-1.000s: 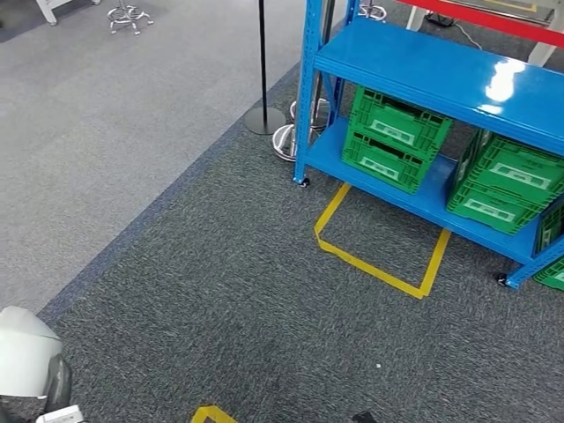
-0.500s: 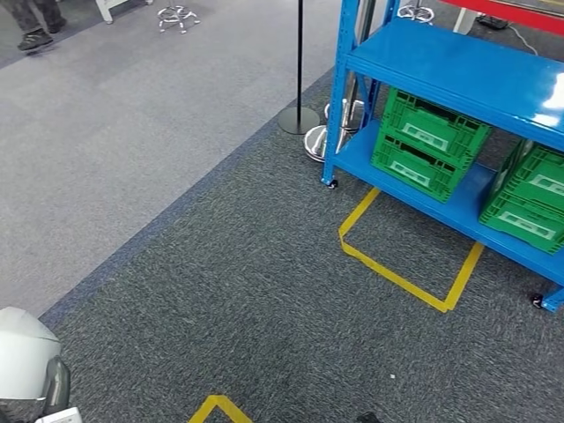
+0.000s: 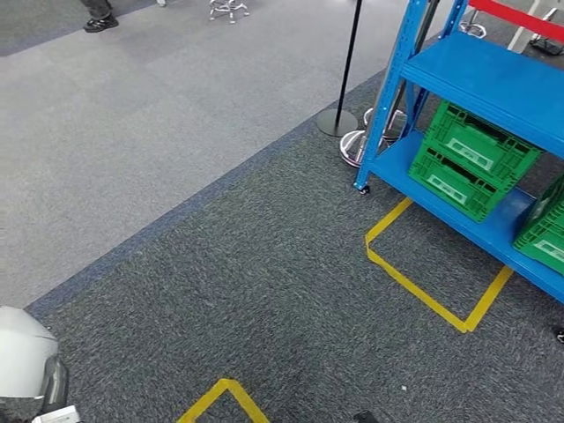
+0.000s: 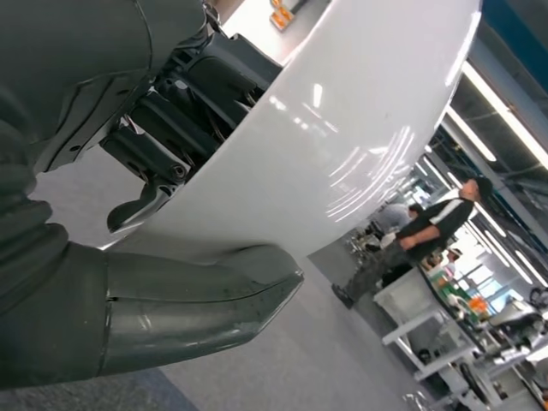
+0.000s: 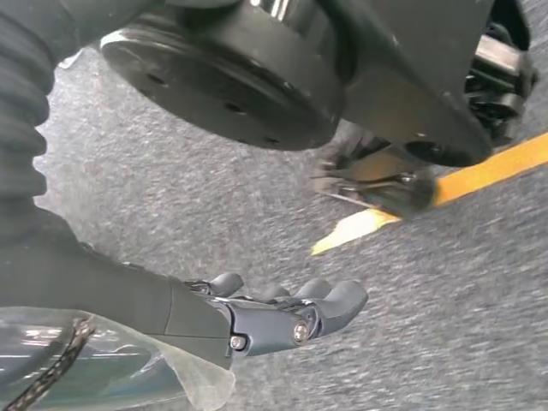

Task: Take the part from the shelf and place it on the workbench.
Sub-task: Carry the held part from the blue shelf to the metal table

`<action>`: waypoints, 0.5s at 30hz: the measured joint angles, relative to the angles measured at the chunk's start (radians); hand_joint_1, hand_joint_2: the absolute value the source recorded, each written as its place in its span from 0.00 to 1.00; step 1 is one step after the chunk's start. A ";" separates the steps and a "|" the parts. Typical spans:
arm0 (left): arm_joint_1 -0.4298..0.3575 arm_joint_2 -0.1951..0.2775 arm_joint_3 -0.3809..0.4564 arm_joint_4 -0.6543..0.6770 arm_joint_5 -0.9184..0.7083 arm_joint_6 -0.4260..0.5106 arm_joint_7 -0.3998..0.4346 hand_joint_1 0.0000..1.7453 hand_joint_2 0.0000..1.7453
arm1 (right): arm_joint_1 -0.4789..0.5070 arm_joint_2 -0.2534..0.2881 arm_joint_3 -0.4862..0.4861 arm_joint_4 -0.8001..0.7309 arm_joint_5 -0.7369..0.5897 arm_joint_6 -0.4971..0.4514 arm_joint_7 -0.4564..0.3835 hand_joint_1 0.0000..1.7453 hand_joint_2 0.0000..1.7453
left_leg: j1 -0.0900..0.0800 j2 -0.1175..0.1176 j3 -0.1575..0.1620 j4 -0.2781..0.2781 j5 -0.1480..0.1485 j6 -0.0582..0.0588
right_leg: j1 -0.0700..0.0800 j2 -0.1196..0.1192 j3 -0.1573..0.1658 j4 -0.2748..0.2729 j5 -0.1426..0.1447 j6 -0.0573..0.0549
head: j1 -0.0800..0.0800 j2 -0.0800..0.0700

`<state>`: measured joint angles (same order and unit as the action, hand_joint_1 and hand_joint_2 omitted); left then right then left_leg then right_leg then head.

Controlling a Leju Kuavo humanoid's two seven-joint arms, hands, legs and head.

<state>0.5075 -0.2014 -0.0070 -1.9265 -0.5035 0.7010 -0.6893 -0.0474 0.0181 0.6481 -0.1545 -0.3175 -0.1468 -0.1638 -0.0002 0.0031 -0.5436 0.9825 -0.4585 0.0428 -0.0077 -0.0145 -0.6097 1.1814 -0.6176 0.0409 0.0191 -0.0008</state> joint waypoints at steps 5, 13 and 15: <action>-0.001 0.000 0.000 0.000 0.001 0.000 0.000 1.00 1.00 | -0.001 -0.001 0.000 0.000 -0.001 0.000 0.001 0.00 1.00 | -0.003 -0.046 -0.024 0.009 0.018 -0.006 | -0.002 0.027 0.057 -0.044 0.038 -0.003 | 0.000 0.000; 0.000 0.000 0.001 0.000 0.002 0.000 0.000 1.00 1.00 | 0.003 -0.002 0.000 0.000 0.000 0.000 0.001 0.00 1.00 | 0.000 -0.057 -0.068 0.065 -0.001 -0.049 | -0.004 0.031 0.129 -0.209 0.092 -0.041 | -0.003 0.000; -0.001 0.000 0.001 0.000 0.002 0.000 0.000 1.00 1.00 | 0.006 -0.003 0.000 0.000 0.000 0.000 0.001 0.00 1.00 | 0.003 -0.024 -0.110 0.181 -0.076 -0.058 | -0.002 0.008 0.121 -0.209 0.096 -0.046 | -0.005 0.000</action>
<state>0.5066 -0.2017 -0.0064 -1.9265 -0.5019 0.7009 -0.6893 -0.0418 0.0153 0.6481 -0.1541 -0.3175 -0.1468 -0.1629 0.0030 -0.0214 -0.6538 1.1639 -0.5344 -0.0157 -0.0099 -0.0067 -0.4883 0.9720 -0.5218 -0.0051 0.0137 -0.0008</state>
